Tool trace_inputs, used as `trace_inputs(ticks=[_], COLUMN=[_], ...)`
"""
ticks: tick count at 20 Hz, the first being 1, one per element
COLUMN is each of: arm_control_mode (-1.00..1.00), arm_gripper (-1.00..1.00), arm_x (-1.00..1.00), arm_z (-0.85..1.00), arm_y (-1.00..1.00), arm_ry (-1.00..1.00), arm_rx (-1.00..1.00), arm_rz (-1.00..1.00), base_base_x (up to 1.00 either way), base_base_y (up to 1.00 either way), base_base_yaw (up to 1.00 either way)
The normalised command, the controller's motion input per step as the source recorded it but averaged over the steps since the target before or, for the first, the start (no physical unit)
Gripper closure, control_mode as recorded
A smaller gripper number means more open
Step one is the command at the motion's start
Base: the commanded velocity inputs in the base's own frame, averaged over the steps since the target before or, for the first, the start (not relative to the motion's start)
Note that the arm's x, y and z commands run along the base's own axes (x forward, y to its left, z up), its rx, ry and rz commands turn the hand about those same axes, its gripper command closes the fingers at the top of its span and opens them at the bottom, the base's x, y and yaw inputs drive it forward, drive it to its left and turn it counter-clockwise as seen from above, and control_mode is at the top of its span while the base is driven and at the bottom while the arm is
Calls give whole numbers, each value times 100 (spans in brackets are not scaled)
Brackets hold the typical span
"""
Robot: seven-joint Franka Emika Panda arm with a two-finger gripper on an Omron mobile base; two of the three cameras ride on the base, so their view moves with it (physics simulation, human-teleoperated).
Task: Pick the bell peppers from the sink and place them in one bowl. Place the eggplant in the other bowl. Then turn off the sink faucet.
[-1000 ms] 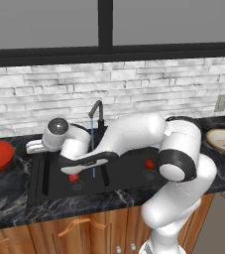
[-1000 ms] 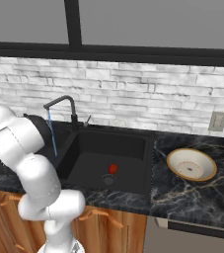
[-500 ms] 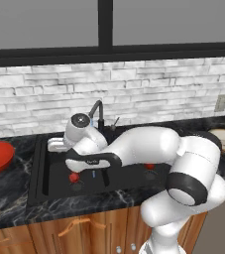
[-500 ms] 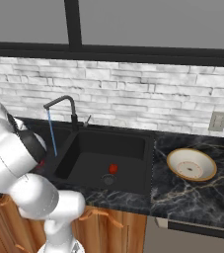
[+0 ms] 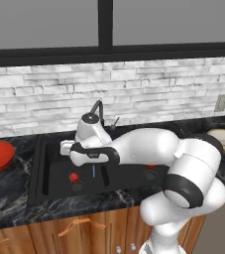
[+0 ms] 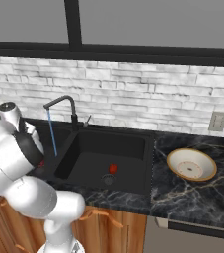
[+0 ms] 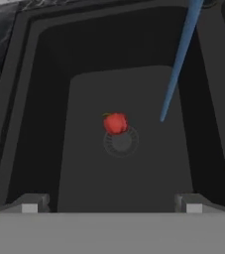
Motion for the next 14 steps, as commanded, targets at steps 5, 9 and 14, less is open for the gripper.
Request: trace_inputs(ticks=[5,9,14], arm_control_mode=[-100,-100,-100], arm_gripper=[-100,-100,-100], arm_x=[23,19,33], arm_z=[-27,-41,-40], arm_y=[-11,-6,0], arm_ry=[8,8,9], arm_rx=[-9,-4,-5], arm_rz=[0,0,0], base_base_x=[0,0,0], base_base_y=[0,0,0], base_base_yaw=[0,0,0])
